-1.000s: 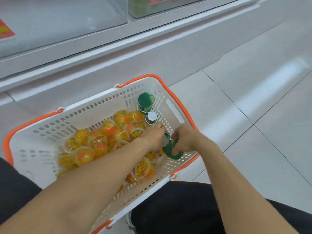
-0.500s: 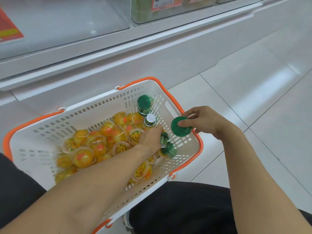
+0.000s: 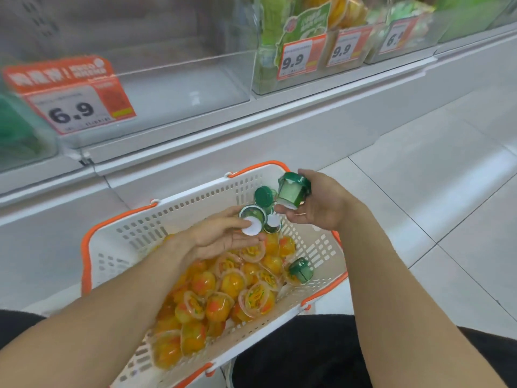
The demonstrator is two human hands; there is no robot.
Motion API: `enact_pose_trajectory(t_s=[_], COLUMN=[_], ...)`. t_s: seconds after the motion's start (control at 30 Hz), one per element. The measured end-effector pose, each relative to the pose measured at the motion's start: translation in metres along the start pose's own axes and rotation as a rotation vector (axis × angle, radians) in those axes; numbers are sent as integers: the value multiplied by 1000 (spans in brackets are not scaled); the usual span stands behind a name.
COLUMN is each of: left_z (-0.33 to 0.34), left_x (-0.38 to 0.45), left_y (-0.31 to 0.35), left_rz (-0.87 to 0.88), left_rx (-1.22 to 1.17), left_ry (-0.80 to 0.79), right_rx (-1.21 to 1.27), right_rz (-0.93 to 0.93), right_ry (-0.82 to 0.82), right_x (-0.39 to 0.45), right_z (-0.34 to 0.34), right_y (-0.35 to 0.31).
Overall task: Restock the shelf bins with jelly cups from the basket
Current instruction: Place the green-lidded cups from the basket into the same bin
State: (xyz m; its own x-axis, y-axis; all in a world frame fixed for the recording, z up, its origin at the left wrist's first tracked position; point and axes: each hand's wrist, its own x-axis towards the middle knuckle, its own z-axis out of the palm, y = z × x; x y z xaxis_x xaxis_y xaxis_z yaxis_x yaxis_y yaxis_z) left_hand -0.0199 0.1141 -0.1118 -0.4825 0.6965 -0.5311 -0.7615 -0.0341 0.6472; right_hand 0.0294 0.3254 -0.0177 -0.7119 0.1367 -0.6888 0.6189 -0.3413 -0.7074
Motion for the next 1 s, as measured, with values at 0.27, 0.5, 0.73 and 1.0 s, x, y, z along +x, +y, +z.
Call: enact_pose_trajectory(t_s=[0.27, 0.5, 0.73, 1.0], left_z=[-30, -50, -54, -82], left_x=[-98, -200, -299, -327], left_y=[52, 114, 148, 157], left_rz=[151, 206, 385, 595], left_rx=[-197, 148, 224, 177], left_ry=[109, 409, 366, 521], right_rx=[-45, -320, -492, -716], right_rz=[-122, -455, -789, -994], right_ry=[-433, -480, -539, -260], right_x=[-4, -43, -88, -63], right_z=[110, 206, 281, 367], right_y=[-11, -36, -44, -89])
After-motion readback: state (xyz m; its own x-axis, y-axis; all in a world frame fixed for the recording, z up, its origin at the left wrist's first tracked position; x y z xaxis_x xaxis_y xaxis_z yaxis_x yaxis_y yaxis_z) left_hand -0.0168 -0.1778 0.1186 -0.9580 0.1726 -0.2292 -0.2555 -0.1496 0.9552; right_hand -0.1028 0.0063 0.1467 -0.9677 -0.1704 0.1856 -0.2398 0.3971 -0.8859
